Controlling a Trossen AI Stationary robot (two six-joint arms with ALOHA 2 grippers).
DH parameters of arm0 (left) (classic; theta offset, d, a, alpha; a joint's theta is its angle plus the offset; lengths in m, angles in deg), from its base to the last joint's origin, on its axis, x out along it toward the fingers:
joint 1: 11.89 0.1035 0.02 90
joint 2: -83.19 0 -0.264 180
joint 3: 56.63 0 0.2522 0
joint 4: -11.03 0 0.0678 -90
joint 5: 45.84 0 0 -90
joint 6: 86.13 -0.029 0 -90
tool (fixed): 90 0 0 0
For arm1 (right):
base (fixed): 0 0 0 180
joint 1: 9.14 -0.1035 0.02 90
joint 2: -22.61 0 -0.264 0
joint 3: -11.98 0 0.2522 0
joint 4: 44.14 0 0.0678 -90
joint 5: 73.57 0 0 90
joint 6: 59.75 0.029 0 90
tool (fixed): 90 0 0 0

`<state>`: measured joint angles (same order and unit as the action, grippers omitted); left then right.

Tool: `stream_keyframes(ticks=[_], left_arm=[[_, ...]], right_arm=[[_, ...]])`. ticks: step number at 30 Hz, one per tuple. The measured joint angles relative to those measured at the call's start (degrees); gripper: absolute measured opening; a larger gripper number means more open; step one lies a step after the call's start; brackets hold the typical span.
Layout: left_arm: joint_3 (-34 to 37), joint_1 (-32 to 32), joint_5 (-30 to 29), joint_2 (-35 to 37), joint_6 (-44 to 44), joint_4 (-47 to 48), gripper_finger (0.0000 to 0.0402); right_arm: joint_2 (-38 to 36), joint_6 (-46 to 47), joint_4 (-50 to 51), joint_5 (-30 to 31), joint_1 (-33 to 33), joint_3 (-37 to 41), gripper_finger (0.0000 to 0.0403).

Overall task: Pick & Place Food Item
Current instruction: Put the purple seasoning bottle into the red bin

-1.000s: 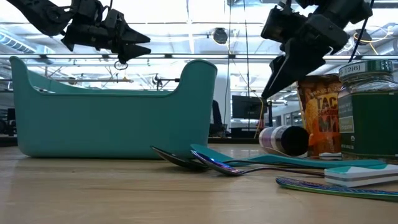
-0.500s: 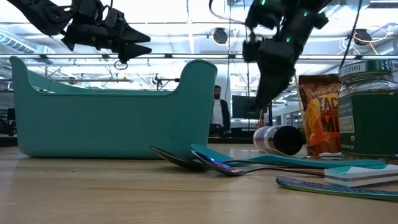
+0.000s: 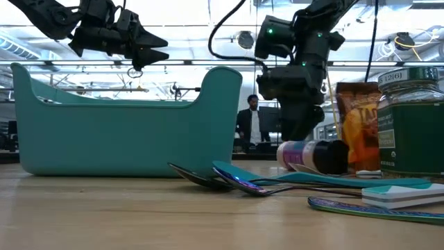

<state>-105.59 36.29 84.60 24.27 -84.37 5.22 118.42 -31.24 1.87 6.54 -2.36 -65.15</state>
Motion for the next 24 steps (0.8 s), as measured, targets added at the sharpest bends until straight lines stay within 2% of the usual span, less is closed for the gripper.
stream_keyframes(ticks=[4, 13, 21, 24], left_arm=[[0.0, 0.0, 0.0, 0.0, 0.1, 0.0, 0.0274], [0.0, 0.0, 0.0, 0.0, 0.0, 0.0, 0.0273], [0.0, 0.0, 0.0, 0.0, 0.0, 0.0, 0.0274], [0.0, 0.0, 0.0, 0.0, 0.0, 0.0, 0.0273]], right_arm=[[0.9, -1.8, -3.2, -3.7, 0.3, 0.0, 0.0251], [-0.1, -5.2, -4.6, -1.8, -0.8, -0.1, 0.0251], [0.0, -16.1, -9.9, -1.9, -4.3, 0.0, 0.0251], [0.0, -24.2, -12.4, -1.9, -5.7, 0.0, 0.0251]])
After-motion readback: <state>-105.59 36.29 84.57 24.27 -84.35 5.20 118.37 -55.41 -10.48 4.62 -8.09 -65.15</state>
